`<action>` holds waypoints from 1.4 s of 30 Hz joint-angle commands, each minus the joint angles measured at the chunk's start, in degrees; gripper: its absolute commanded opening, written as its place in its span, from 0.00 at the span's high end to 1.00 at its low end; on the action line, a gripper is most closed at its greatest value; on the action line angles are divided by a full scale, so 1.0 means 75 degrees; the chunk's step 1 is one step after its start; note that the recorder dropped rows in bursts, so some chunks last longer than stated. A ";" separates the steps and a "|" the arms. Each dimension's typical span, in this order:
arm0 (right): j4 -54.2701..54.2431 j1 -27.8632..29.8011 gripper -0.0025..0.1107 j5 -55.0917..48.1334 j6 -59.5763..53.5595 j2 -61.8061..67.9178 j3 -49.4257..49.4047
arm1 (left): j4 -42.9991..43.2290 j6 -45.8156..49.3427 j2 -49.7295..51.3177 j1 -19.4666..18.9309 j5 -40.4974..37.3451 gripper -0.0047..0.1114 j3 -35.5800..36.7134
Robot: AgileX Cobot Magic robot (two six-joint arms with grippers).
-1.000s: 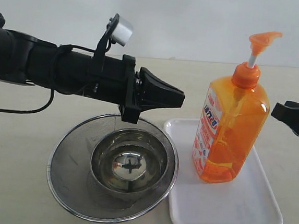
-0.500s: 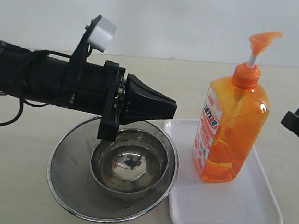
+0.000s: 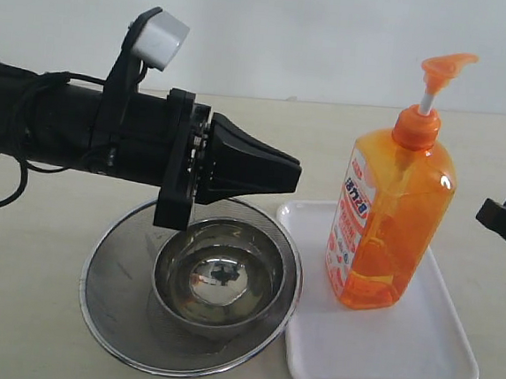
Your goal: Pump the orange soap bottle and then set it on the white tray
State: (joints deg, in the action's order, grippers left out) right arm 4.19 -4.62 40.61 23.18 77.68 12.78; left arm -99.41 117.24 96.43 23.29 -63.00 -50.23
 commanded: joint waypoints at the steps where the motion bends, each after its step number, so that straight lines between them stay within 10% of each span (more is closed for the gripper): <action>1: -0.0015 0.0009 0.98 0.0002 -0.0050 0.0022 -0.0013 | -0.0071 -0.0132 -0.0073 -0.0014 -0.0092 0.92 0.0042; 34: -0.0029 0.0009 0.98 -0.0002 -0.0085 0.0022 -0.0013 | -0.0071 0.0340 0.0153 -0.0014 0.0051 0.92 0.0027; 42: -0.0029 0.0009 0.98 0.0015 -0.0085 0.0022 -0.0013 | -0.0071 -0.0098 -0.0840 0.0004 0.1507 0.92 0.0042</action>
State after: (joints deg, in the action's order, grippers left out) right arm 3.97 -4.62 40.38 22.98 77.68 12.78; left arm -99.36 117.66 95.29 23.29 -52.20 -50.23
